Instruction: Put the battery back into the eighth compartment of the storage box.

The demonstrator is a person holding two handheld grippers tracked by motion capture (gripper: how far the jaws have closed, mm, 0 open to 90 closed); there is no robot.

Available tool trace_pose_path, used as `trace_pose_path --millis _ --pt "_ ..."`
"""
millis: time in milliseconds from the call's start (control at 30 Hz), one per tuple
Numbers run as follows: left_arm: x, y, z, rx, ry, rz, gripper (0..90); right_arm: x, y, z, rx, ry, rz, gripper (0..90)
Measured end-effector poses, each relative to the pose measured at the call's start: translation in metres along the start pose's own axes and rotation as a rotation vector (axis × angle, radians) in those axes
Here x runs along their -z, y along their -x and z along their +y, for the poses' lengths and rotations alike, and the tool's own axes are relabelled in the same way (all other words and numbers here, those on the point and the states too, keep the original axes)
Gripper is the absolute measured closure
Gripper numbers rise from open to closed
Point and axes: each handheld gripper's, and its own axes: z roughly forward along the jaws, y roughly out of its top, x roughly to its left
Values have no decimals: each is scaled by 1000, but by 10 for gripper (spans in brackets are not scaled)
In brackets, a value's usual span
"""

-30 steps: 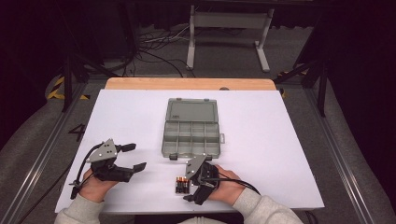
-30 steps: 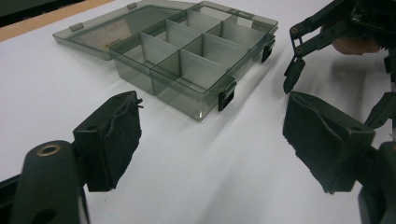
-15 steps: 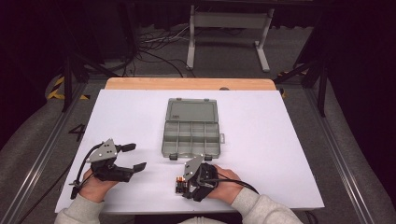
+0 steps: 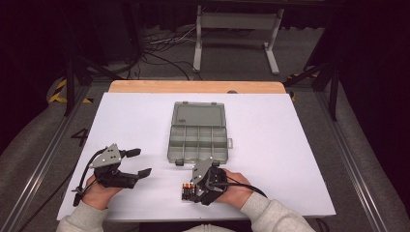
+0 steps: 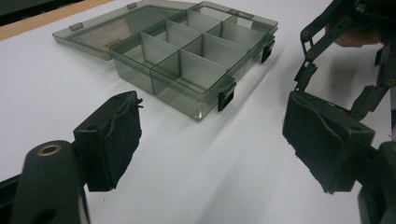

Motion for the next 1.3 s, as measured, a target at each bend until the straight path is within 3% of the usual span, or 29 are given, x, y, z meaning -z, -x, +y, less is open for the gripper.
trace_pose_path --millis 867,1300 --pt "1 -1 0 7 6 0 197 61 12 12 -9 71 -65 415" --pt "1 -1 0 10 9 1 197 80 22 15 -17 86 -77 415"
